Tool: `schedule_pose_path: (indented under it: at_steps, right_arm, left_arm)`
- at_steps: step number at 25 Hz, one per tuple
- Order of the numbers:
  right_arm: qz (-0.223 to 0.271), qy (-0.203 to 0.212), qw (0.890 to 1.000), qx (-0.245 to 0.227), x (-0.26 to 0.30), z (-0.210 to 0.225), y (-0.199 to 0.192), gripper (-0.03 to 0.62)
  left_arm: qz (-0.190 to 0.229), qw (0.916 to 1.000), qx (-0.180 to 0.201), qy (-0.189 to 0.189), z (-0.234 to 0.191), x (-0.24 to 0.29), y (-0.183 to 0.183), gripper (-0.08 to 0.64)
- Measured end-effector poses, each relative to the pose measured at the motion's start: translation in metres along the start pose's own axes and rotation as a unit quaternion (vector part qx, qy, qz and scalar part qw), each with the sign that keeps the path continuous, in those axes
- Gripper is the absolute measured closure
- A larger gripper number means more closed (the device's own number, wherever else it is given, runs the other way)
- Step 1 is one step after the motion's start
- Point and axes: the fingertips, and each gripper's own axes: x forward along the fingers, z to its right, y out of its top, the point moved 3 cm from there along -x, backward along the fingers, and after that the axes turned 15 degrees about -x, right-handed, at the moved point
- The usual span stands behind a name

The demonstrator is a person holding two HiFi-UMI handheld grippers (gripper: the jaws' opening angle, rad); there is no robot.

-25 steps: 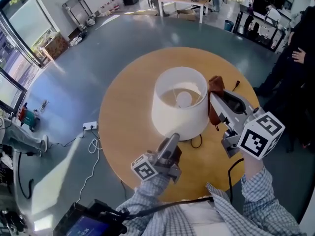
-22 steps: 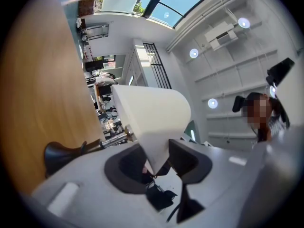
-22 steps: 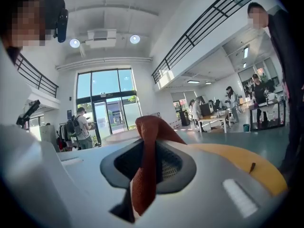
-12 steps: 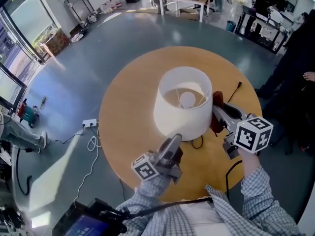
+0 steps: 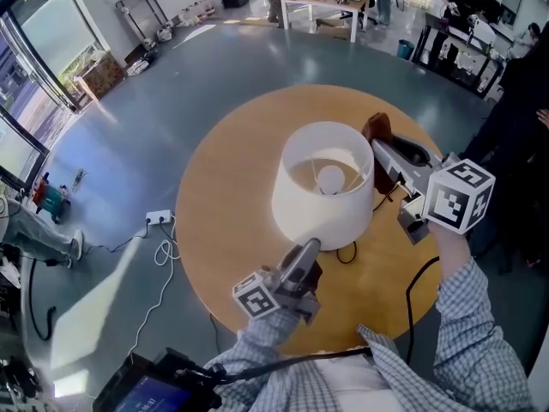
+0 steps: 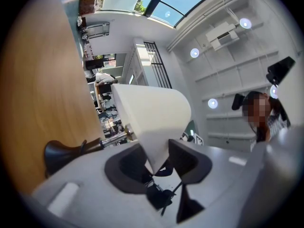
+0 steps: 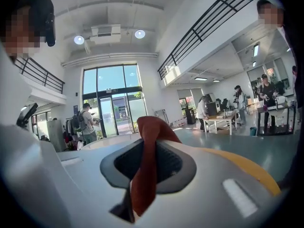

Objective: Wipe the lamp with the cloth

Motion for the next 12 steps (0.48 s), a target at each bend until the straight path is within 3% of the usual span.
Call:
schedule_pose_path:
  at_steps: [3, 9, 12]
  right_arm:
    - [-0.017, 0.010, 1.000, -0.001, 0.011, 0.008, -0.005, 0.523]
    - [-0.107, 0.025, 0.994, 0.011, 0.020, 0.021, -0.066, 0.523]
    - [-0.119, 0.048, 0.991, 0.031, 0.020, 0.028, -0.079, 0.523]
  left_arm:
    - [0.000, 1.0000, 0.000, 0.002, 0.000, 0.002, 0.001, 0.414]
    - [0.001, 1.0000, -0.002, 0.003, 0.001, -0.001, -0.001, 0.414]
    - [-0.002, 1.0000, -0.004, 0.004, 0.002, 0.001, -0.003, 0.414]
